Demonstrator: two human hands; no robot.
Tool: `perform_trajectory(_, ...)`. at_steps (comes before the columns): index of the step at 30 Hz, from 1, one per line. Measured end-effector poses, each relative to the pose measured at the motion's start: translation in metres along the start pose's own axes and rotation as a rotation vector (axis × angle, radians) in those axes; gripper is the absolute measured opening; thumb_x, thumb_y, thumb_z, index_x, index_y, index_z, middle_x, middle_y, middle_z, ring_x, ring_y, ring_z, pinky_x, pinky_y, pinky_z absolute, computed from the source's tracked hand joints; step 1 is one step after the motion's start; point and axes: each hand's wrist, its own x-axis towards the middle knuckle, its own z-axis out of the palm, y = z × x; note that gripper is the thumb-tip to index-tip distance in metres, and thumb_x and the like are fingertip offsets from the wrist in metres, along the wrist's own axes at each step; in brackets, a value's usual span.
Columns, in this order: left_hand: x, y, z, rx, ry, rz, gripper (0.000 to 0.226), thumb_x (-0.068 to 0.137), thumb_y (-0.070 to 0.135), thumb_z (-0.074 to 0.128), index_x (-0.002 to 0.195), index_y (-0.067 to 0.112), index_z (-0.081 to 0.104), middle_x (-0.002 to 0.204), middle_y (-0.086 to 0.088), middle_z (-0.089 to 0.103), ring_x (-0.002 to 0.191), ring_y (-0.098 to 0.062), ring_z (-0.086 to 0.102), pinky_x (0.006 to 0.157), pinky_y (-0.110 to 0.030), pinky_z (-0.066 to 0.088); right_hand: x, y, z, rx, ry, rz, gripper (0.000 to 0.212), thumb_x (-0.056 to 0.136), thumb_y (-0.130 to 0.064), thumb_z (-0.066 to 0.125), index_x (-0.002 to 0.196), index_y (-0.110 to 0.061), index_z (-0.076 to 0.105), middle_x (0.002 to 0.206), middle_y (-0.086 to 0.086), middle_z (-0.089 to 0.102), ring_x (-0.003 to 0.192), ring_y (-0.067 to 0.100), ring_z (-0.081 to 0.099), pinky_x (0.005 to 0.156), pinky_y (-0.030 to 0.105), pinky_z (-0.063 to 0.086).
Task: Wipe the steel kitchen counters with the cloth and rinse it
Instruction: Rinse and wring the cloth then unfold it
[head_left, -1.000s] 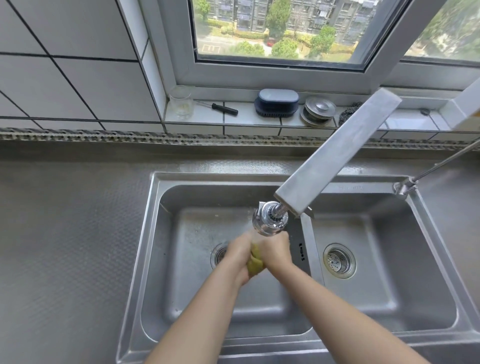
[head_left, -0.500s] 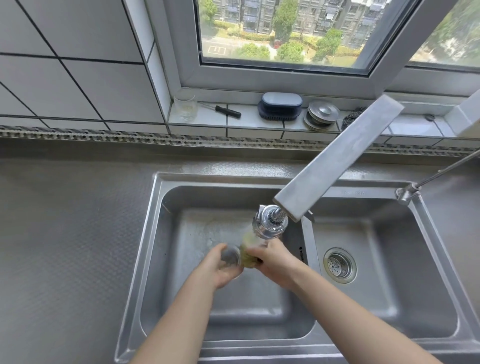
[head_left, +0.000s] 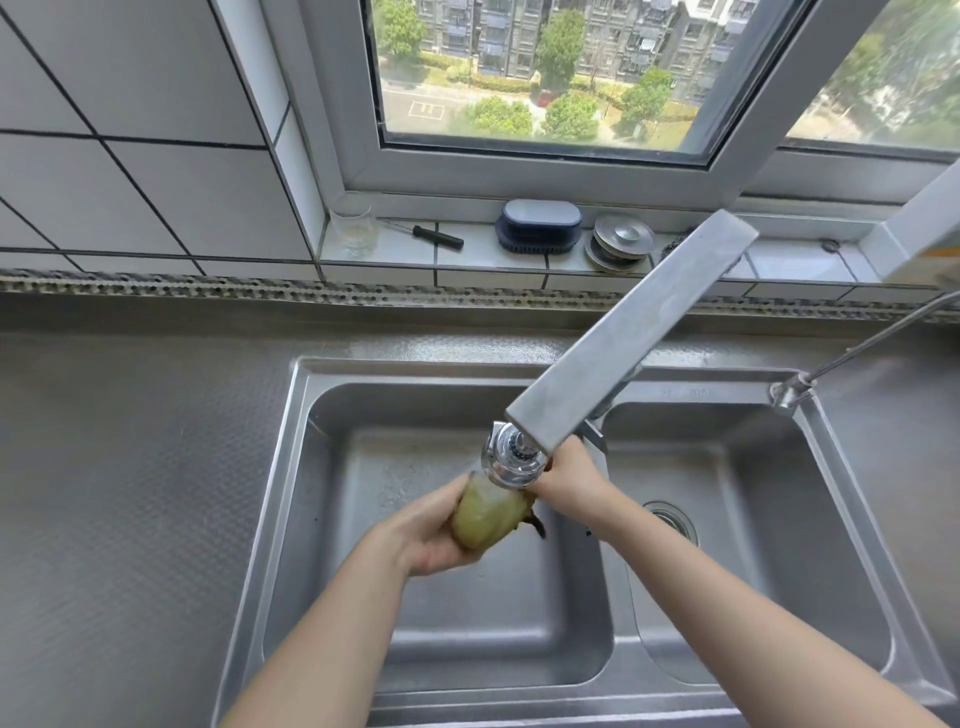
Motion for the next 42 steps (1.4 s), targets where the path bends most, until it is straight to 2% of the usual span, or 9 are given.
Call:
perform_trajectory(4,-0.002,0.002,0.001,0.15,0.024,0.089,0.042,0.086,0.057,0.06,0.108,0.023,0.07,0.1,0.001,0.069,0.082,-0.016,0.064,0.084,-0.034,0.054,0.006,-0.006,-0.016,0.052,0.056,0.054,0.022,0.085,-0.012,0.064,0.067,-0.025,0.066,0.058,-0.019,0.065,0.059,-0.003,0.058,0.053,0.013,0.045)
perform_trajectory(7,0.0,-0.001,-0.002,0.049,0.091,0.175,0.042,0.092,0.042,0.061,0.118,0.009,0.066,0.1,-0.012,0.072,0.075,-0.023,0.068,0.071,-0.036,0.059,0.011,-0.004,-0.032,-0.053,0.047,0.07,0.015,0.094,-0.018,0.056,0.091,-0.014,0.071,0.088,-0.007,0.07,0.085,0.009,0.063,0.076,0.025,0.052)
perform_trajectory(10,-0.001,-0.006,-0.01,0.064,0.188,0.178,0.044,0.092,0.042,0.06,0.109,0.003,0.066,0.09,-0.016,0.071,0.062,-0.021,0.064,0.051,-0.025,0.055,0.013,0.002,-0.046,-0.315,-0.019,0.033,0.015,0.095,-0.021,0.055,0.097,-0.016,0.069,0.093,-0.008,0.067,0.088,0.01,0.059,0.074,0.022,0.042)
perform_trajectory(15,-0.013,-0.01,-0.015,0.18,0.245,0.158,0.044,0.092,0.038,0.062,0.113,0.0,0.062,0.09,-0.02,0.068,0.058,-0.024,0.061,0.047,-0.024,0.049,0.011,0.011,-0.068,-0.453,-0.043,0.011,0.038,0.091,-0.008,0.053,0.128,-0.012,0.063,0.127,0.001,0.066,0.12,0.015,0.059,0.107,0.03,0.042)
perform_trajectory(23,-0.036,-0.012,0.017,0.475,0.115,0.167,0.039,0.094,0.019,0.058,0.124,-0.006,0.056,0.095,-0.017,0.067,0.067,-0.02,0.065,0.061,-0.027,0.052,-0.033,0.01,-0.013,-0.532,-0.574,-0.18,0.106,0.068,-0.056,0.078,0.151,-0.029,0.017,0.148,-0.005,0.03,0.135,0.014,0.025,0.116,0.033,0.022)
perform_trajectory(29,-0.06,-0.013,0.019,0.458,0.046,0.172,0.045,0.091,0.025,0.065,0.122,-0.008,0.06,0.108,-0.021,0.068,0.091,-0.029,0.066,0.08,-0.033,0.055,-0.04,0.025,0.017,-0.49,-0.324,-0.224,0.044,0.066,-0.027,0.08,0.099,-0.02,0.051,0.098,-0.002,0.05,0.09,0.019,0.053,0.074,0.029,0.044)
perform_trajectory(33,-0.066,-0.021,0.011,0.187,0.084,0.228,0.044,0.094,0.034,0.059,0.115,-0.003,0.066,0.1,-0.019,0.068,0.084,-0.028,0.068,0.078,-0.037,0.058,-0.049,0.023,0.022,-0.354,-0.158,-0.331,0.026,0.067,-0.04,0.064,0.079,-0.021,0.05,0.079,-0.009,0.047,0.07,0.01,0.05,0.06,0.022,0.038)
perform_trajectory(37,-0.061,-0.037,0.011,0.018,-0.035,0.191,0.029,0.09,0.039,0.059,0.096,0.011,0.064,0.081,-0.007,0.063,0.063,-0.016,0.058,0.056,-0.023,0.048,-0.057,0.009,0.029,-0.11,-0.119,-0.321,0.025,0.073,-0.027,0.061,0.091,-0.034,0.045,0.078,-0.016,0.062,0.064,0.0,0.062,0.052,0.016,0.045)
perform_trajectory(42,-0.056,-0.045,0.008,0.014,-0.392,-0.026,0.086,0.073,0.078,0.054,0.115,0.004,0.061,0.105,-0.018,0.06,0.096,-0.035,0.063,0.078,-0.044,0.054,-0.057,0.014,0.019,-0.476,-0.039,-0.486,0.059,0.075,-0.022,0.065,0.125,-0.038,0.039,0.118,-0.011,0.052,0.086,0.02,0.061,0.068,0.037,0.053)
